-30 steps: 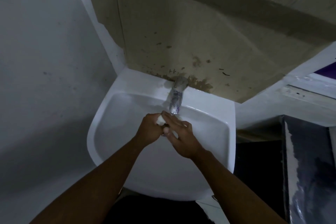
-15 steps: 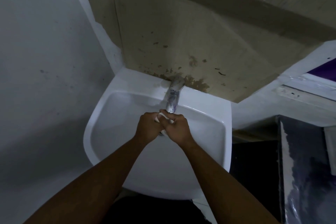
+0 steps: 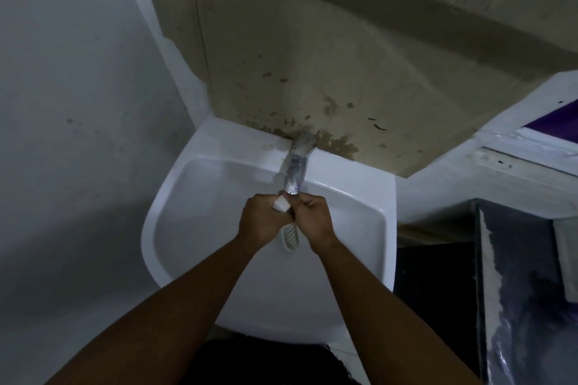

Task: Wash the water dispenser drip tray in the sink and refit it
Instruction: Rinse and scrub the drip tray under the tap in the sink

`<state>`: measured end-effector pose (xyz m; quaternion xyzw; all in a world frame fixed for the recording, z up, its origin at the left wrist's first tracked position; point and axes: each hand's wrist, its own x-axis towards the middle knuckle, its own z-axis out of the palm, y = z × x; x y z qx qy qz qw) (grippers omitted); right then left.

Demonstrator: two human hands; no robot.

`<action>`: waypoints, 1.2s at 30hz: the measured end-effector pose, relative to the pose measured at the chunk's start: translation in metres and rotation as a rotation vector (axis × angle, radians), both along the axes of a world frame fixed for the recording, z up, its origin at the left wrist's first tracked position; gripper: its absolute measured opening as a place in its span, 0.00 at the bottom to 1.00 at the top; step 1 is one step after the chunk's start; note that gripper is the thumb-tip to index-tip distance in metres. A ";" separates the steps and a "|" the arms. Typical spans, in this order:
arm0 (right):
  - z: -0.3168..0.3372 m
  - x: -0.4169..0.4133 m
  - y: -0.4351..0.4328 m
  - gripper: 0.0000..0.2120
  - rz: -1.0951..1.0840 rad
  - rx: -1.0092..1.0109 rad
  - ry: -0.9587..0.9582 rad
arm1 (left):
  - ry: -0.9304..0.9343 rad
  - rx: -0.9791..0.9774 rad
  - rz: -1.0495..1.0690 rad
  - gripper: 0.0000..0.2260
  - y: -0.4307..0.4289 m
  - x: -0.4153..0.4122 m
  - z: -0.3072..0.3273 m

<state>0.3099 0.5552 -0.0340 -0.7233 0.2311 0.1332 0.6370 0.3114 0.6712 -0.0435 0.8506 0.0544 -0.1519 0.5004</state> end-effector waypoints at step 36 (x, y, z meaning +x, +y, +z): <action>-0.022 -0.002 -0.025 0.15 0.172 -0.111 0.074 | 0.167 -0.468 0.700 0.09 0.069 -0.023 -0.054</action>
